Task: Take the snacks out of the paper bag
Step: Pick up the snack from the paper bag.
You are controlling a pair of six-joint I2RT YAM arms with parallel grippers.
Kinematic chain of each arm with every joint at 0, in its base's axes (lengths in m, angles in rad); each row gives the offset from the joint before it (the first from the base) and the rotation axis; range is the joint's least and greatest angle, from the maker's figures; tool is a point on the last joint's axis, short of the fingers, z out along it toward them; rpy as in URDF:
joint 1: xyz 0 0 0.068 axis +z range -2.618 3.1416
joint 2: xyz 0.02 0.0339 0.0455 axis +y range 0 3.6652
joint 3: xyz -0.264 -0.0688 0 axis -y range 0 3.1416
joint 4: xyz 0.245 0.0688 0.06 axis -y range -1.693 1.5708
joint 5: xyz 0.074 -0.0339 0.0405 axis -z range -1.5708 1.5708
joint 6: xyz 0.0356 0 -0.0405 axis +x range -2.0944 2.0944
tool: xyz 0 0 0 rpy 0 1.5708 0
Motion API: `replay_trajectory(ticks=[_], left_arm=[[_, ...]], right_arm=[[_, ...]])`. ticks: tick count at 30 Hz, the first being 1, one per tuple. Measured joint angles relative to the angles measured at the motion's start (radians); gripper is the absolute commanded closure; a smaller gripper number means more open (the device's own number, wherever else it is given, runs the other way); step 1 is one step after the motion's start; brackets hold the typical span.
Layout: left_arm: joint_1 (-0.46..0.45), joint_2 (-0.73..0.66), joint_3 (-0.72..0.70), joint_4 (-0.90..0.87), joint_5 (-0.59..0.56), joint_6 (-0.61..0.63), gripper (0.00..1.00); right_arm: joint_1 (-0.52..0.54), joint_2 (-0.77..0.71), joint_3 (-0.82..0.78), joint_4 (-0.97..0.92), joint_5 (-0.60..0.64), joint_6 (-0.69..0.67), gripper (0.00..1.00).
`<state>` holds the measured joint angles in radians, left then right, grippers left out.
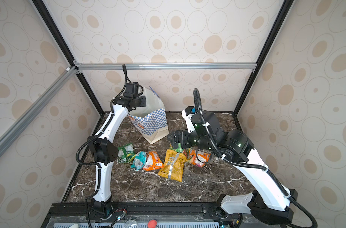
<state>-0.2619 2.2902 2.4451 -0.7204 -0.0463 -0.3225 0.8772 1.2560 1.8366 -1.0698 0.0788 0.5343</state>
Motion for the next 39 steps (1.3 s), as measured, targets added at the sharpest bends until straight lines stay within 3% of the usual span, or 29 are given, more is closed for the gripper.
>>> replay_trajectory(ticks=[10,21,29,39], left_arm=[[0.009,0.191,-0.004,0.084,-0.025,-0.022,0.35],[0.011,0.274,-0.034,0.191,-0.030,-0.061,0.34],[0.012,0.329,-0.073,0.211,-0.031,-0.089,0.22],[0.016,0.349,-0.074,0.220,-0.016,-0.109,0.23]], right_arm=[[0.000,0.010,0.000,0.000,0.003,0.000,0.00],[0.000,0.031,0.002,-0.008,0.014,0.000,0.00],[0.000,0.027,0.007,-0.023,0.035,-0.001,0.00],[0.000,0.021,0.018,-0.038,0.053,-0.004,0.00]])
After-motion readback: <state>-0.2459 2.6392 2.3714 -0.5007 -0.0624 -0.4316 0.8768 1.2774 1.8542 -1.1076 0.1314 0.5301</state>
